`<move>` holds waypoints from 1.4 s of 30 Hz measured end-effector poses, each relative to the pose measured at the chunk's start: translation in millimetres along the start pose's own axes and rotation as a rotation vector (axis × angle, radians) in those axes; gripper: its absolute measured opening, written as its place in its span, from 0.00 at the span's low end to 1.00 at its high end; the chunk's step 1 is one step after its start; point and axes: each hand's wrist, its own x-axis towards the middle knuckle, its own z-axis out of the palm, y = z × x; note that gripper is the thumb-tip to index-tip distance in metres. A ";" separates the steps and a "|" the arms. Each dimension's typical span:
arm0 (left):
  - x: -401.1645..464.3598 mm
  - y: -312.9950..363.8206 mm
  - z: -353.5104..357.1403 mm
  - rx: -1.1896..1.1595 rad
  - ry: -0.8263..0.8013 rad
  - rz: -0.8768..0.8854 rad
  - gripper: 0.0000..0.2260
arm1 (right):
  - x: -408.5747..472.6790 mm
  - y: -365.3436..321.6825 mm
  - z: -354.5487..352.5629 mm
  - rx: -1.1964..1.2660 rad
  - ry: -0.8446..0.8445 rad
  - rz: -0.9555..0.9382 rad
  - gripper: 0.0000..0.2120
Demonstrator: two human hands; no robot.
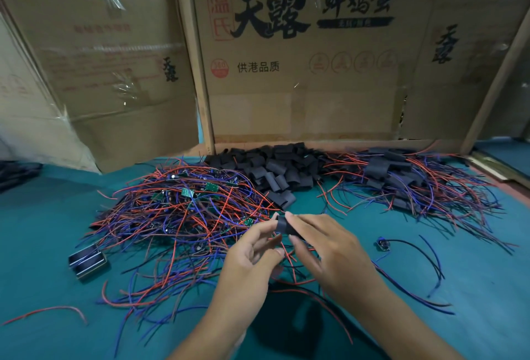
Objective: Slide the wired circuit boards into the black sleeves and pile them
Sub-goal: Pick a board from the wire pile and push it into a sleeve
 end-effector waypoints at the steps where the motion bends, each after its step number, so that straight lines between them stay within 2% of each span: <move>1: -0.1 -0.8 0.9 -0.014 0.000 -0.007 0.16 | -0.1 -0.3 0.1 0.003 -0.005 -0.001 0.18; 6: 0.2 -2.7 2.7 -0.029 0.031 0.025 0.17 | 0.1 -1.1 0.2 0.004 -0.018 -0.002 0.18; 12: -2.1 -2.2 4.0 0.131 -0.011 0.121 0.19 | 1.1 -0.8 -2.4 -0.042 -0.008 0.042 0.15; 16: -5.8 -0.8 -1.8 0.427 0.064 0.415 0.19 | 7.6 14.7 -10.9 -0.101 -0.035 0.082 0.12; 19: -1.8 -1.9 -12.4 0.666 0.147 0.647 0.17 | 23.7 53.5 -17.4 -0.220 -0.087 0.138 0.09; 23: 12.9 -7.5 -21.9 1.010 0.219 0.945 0.13 | 62.5 130.6 -30.3 -0.437 -0.245 0.220 0.13; 25: 22.5 -8.8 -30.1 1.089 0.248 1.005 0.11 | 81.1 166.5 -41.4 -0.548 -0.308 0.268 0.15; 27: 32.0 -9.5 -39.6 1.147 0.307 0.973 0.10 | 95.3 193.9 -54.4 -0.735 -0.348 0.329 0.17; 29: 38.5 -12.8 -45.9 1.188 0.355 0.913 0.09 | 104.7 205.4 -60.3 -0.900 -0.332 0.469 0.23; 30: 40.6 -15.5 -47.2 1.205 0.360 0.882 0.09 | 108.7 202.2 -56.5 -0.881 -0.316 0.547 0.25; 32: 43.8 -20.8 -48.3 1.223 0.349 0.823 0.09 | 116.2 179.6 -33.6 -0.605 -0.336 0.587 0.21; 34: 46.0 -24.5 -50.2 1.220 0.350 0.776 0.09 | 115.2 145.2 4.9 -0.286 -0.491 0.493 0.14; 35: 47.0 -25.6 -51.5 1.214 0.356 0.755 0.09 | 112.8 128.4 23.4 -0.218 -0.587 0.437 0.14; 38: 48.2 -29.1 -54.9 1.205 0.360 0.717 0.09 | 108.6 93.7 63.6 -0.190 -0.748 0.412 0.22; 42: 49.6 -28.7 -56.2 1.195 0.374 0.723 0.07 | 108.9 74.9 90.8 -0.267 -0.680 0.432 0.24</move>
